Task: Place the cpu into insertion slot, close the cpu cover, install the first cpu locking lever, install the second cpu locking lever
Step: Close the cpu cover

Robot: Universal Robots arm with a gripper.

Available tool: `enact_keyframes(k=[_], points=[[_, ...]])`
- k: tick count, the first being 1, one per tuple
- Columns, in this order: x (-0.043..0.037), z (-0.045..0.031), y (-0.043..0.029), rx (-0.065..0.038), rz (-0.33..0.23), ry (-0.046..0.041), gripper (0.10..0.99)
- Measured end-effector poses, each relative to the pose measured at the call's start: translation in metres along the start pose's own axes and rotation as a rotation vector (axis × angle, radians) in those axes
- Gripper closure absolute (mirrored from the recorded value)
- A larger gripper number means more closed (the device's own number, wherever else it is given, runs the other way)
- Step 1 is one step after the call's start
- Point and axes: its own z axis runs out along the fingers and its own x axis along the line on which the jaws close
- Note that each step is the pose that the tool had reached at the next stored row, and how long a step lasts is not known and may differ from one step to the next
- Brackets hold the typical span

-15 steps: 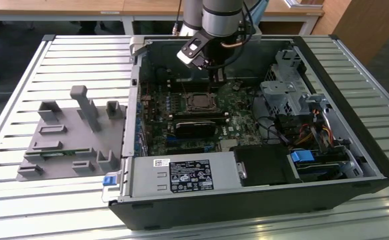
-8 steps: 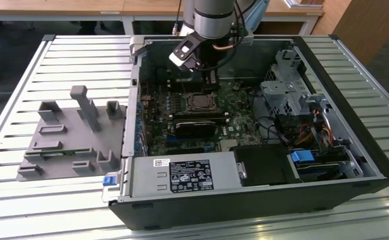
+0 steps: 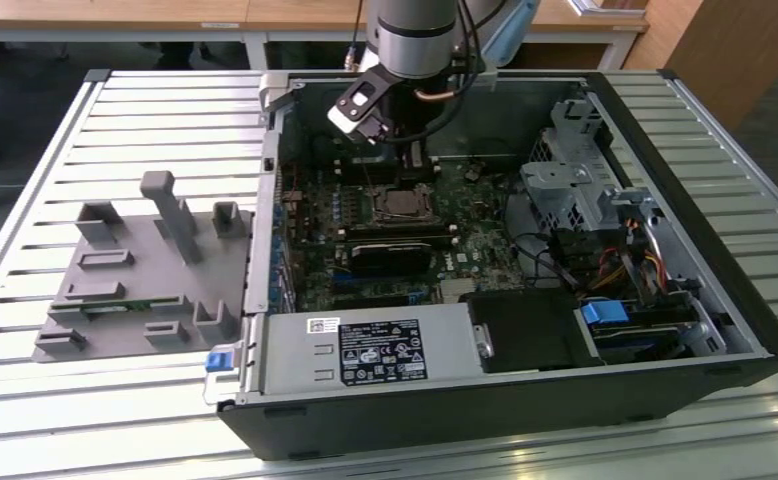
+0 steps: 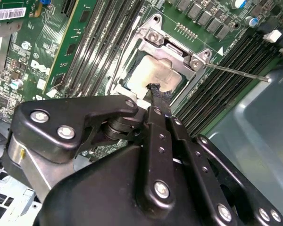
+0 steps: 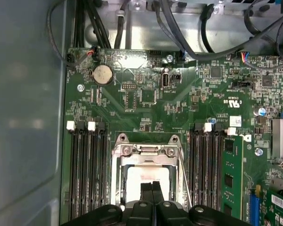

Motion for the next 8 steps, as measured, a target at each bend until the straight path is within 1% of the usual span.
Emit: enact_keyframes(k=[8], points=[[0.0, 0.0, -0.0011, 0.0, 0.0, 0.0002, 0.961]])
